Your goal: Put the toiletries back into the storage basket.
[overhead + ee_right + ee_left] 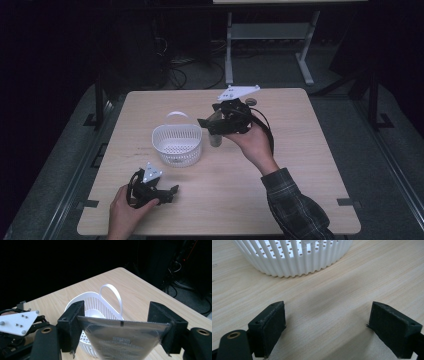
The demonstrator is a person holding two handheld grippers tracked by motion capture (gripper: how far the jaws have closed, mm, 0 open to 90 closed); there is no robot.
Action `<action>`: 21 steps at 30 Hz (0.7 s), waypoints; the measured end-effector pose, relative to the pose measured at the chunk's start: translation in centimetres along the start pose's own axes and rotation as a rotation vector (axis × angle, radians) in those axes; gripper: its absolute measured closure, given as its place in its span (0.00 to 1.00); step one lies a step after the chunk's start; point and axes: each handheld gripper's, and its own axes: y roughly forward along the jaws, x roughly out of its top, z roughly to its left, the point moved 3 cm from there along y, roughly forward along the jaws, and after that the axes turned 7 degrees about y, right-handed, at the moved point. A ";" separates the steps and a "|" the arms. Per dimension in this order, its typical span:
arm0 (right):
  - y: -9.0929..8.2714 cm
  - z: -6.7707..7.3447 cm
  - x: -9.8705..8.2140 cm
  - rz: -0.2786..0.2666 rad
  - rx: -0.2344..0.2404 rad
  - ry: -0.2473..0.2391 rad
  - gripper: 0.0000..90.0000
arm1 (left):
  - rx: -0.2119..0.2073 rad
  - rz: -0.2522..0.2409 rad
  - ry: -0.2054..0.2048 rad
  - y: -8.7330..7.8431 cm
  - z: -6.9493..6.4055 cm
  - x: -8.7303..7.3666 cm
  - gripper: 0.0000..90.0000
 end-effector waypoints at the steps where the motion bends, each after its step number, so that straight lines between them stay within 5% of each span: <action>1: 0.1 0.1 0.2 0.001 0.005 -0.003 0.34 | 0.000 0.000 0.000 0.0 0.0 0.0 0.14; 21: 1.9 1.5 2.1 -0.008 0.033 -0.026 0.34 | 0.004 0.000 0.001 0.0 0.0 0.0 0.14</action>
